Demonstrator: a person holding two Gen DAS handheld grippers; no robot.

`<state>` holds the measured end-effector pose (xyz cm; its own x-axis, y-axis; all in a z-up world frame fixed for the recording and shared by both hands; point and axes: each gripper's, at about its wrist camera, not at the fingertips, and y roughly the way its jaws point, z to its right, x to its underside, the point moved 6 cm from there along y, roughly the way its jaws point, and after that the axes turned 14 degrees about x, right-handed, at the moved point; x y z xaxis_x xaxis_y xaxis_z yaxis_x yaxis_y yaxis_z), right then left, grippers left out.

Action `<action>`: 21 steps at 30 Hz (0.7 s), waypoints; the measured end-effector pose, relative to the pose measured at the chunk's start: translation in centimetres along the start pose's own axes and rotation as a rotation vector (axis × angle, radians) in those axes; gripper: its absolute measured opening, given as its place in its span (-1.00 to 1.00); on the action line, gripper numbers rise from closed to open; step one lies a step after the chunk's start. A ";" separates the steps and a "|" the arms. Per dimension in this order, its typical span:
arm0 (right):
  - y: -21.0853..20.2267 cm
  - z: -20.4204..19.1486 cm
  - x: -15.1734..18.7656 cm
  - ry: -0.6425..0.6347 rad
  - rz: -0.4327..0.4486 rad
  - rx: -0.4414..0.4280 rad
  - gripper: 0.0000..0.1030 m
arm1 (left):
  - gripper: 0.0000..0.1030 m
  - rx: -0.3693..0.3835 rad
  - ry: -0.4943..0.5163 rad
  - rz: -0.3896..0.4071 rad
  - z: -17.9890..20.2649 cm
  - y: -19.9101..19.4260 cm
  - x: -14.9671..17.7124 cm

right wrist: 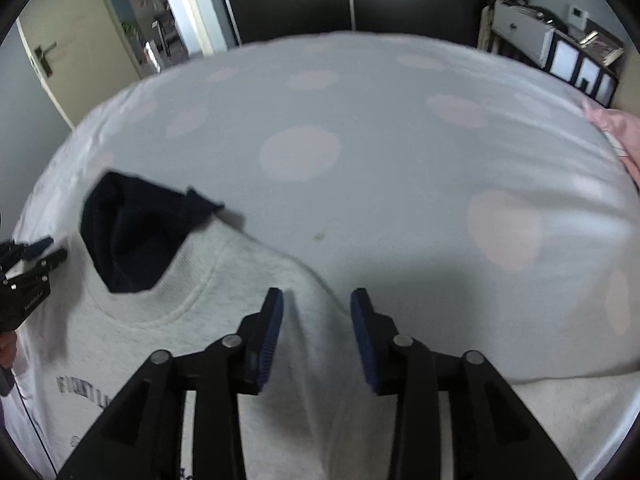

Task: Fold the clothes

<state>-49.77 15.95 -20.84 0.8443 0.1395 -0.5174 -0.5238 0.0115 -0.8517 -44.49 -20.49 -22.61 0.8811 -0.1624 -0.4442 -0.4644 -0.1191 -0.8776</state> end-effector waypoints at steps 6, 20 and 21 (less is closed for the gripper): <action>-7.5 6.7 0.5 0.050 0.061 0.126 -0.21 | 0.02 0.000 -0.114 0.130 -2.2 -7.8 2.9; -23.5 31.9 9.1 0.455 -0.018 0.401 -0.21 | 0.02 -0.052 -0.085 -0.054 0.1 -15.8 17.5; -24.5 32.8 9.4 0.473 -0.007 0.407 -0.20 | 0.03 -0.049 -0.094 -0.049 0.3 -16.2 18.3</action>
<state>-32.67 49.49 -2.12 0.7580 -0.3142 -0.5716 -0.4405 0.3998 -0.8038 -20.85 -21.24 -16.60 0.9065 -0.0630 -0.4175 -0.4219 -0.1723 -0.8901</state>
